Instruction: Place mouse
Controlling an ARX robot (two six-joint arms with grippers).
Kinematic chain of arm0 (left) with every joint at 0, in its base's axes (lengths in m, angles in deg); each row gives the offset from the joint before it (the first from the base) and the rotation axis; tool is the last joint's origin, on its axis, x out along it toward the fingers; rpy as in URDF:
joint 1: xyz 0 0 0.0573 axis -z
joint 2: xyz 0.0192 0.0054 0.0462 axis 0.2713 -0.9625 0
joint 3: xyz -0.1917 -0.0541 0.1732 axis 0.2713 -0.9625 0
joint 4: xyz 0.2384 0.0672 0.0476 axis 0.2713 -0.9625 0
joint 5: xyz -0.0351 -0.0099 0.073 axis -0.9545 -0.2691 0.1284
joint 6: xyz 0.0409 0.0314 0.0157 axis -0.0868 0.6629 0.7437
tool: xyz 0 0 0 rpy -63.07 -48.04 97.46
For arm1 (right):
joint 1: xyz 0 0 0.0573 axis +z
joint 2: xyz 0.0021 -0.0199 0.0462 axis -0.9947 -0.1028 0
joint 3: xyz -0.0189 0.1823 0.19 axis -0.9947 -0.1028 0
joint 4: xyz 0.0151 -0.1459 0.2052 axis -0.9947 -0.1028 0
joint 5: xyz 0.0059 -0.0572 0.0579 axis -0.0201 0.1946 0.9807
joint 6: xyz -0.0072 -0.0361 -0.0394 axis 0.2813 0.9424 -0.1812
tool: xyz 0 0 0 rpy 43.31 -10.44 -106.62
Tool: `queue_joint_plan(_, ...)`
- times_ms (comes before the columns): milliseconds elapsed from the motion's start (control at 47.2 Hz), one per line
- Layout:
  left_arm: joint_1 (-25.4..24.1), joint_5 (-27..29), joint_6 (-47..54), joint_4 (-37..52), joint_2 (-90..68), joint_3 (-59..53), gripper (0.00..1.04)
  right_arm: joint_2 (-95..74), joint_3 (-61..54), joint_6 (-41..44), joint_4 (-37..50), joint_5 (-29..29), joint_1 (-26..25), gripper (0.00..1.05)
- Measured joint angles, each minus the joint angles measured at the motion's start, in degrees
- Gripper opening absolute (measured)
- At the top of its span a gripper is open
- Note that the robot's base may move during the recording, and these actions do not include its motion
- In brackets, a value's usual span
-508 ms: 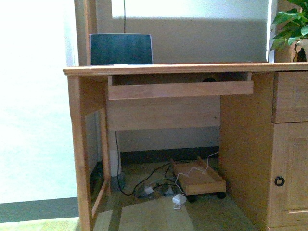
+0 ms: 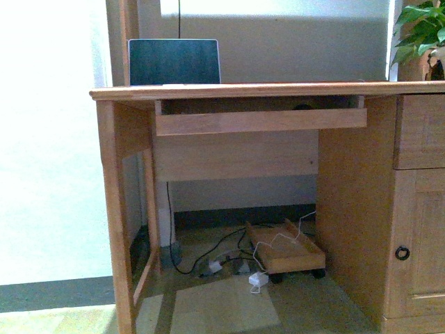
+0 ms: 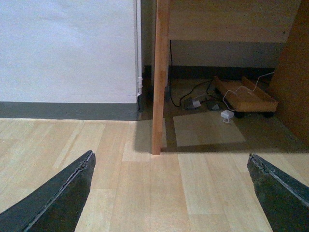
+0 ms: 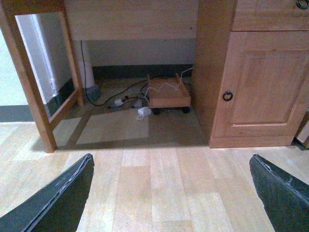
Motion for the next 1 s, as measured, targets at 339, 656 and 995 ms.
queue_joint_plan(339, 0.0, 0.0, 0.0, 0.0, 0.0, 0.0, 0.97, 0.0, 0.0, 0.0, 0.0, 0.0, 0.0, 0.97)
queue_joint_plan(656, 0.0, 0.0, 0.0, 0.0, 0.0, 0.0, 0.97, 0.0, 0.0, 0.0, 0.0, 0.0, 0.0, 0.97)
queue_joint_plan(995, 0.0, 0.0, 0.0, 0.0, 0.0, 0.0, 0.97, 0.0, 0.0, 0.0, 0.0, 0.0, 0.0, 0.97)
